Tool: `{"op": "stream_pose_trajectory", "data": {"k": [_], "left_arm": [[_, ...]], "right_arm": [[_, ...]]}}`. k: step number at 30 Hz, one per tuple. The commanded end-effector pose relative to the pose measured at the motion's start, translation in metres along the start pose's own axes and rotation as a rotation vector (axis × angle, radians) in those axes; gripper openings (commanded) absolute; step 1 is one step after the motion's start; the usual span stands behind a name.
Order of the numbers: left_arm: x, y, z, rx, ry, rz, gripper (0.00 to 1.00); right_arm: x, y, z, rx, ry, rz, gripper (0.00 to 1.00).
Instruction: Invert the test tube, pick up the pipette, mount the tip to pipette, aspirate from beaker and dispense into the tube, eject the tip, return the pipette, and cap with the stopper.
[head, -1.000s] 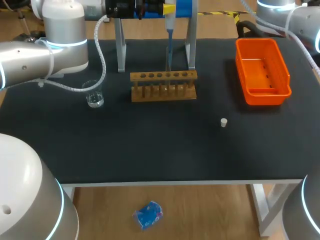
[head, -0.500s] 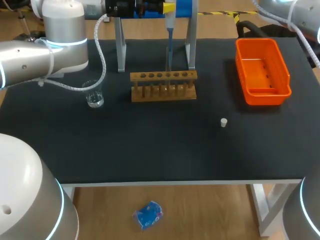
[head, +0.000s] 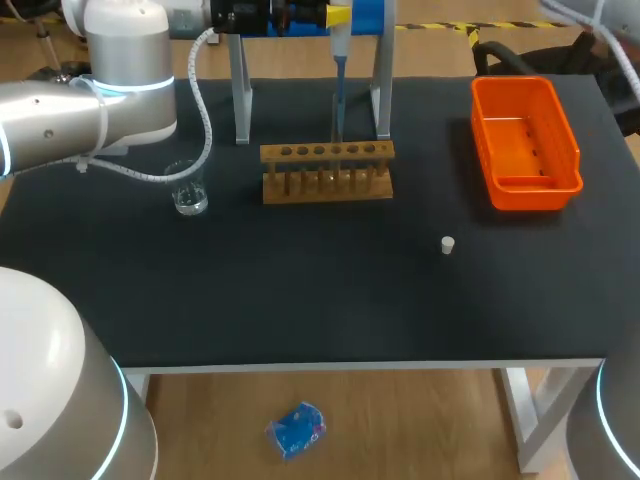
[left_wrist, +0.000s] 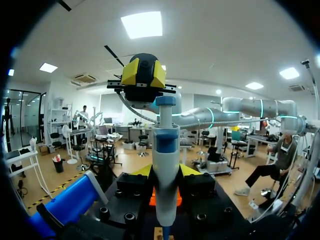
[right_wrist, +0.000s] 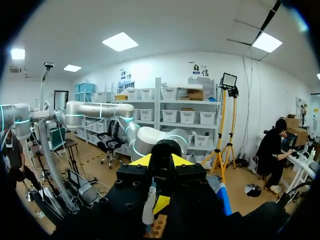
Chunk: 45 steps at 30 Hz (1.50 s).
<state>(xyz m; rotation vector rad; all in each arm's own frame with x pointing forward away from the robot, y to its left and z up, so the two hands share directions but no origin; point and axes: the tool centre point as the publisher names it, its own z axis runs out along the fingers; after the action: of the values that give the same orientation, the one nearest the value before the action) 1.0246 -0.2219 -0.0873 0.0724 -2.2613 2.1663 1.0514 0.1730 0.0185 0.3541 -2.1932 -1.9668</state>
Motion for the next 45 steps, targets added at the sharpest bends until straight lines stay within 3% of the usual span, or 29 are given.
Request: {"op": "stream_pose_trajectory", "data": {"k": [1,8,15,22,39,45], "left_arm": [[0.001,-0.001,0.0,-0.002,-0.002,-0.001,0.0],[0.001,-0.001,0.0,-0.002,-0.002,-0.001,0.0],[0.001,-0.001,0.0,-0.002,-0.002,-0.001,0.0],[0.001,-0.001,0.0,-0.002,-0.002,-0.001,0.0],[0.001,-0.001,0.0,-0.002,-0.002,-0.001,0.0],[0.001,-0.001,0.0,-0.002,-0.002,-0.001,0.0]], "right_arm": [[0.016,0.004,-0.032,0.05,-0.039,-0.013,1.0],[0.033,-0.021,-0.063,0.166,-0.042,-0.04,1.0],[0.05,-0.074,-0.077,0.298,-0.089,-0.029,1.0],[0.067,-0.136,-0.072,0.324,-0.146,0.013,1.0],[0.067,-0.136,-0.072,0.324,-0.146,0.013,1.0],[0.063,-0.177,-0.05,0.422,-0.166,0.045,1.0]]}}
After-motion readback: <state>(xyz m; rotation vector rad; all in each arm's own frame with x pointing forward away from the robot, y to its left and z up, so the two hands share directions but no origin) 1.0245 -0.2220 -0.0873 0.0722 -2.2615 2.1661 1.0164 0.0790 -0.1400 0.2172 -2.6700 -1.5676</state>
